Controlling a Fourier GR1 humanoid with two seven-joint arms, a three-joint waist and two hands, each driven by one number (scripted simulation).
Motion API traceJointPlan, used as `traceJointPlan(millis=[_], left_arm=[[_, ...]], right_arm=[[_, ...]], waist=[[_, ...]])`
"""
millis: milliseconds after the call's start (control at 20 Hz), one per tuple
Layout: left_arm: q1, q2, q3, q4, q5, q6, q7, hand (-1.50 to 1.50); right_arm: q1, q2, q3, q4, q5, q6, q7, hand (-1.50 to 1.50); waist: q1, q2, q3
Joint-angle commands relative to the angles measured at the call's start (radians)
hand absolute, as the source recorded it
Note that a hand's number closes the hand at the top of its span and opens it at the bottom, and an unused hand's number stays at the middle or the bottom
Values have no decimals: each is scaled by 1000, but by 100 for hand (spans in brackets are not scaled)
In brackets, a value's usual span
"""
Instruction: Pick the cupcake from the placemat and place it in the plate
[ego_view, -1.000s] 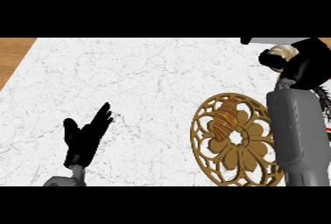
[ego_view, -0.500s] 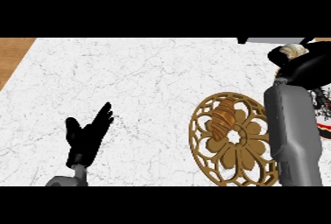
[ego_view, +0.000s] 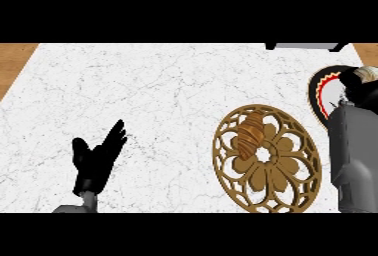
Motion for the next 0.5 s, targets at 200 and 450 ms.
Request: traceJointPlan(millis=[200,450], left_arm=[[-80,-3,46,64,14,12,28,0],[20,-20,9,15,0,6,-15,0]], right_arm=[[10,-152,-82,205,-95,-239,20,150],[-12,-230,-161,346,-269,-172,-6,150]], waist=[[-26,-5,0],[-16,-6,2]])
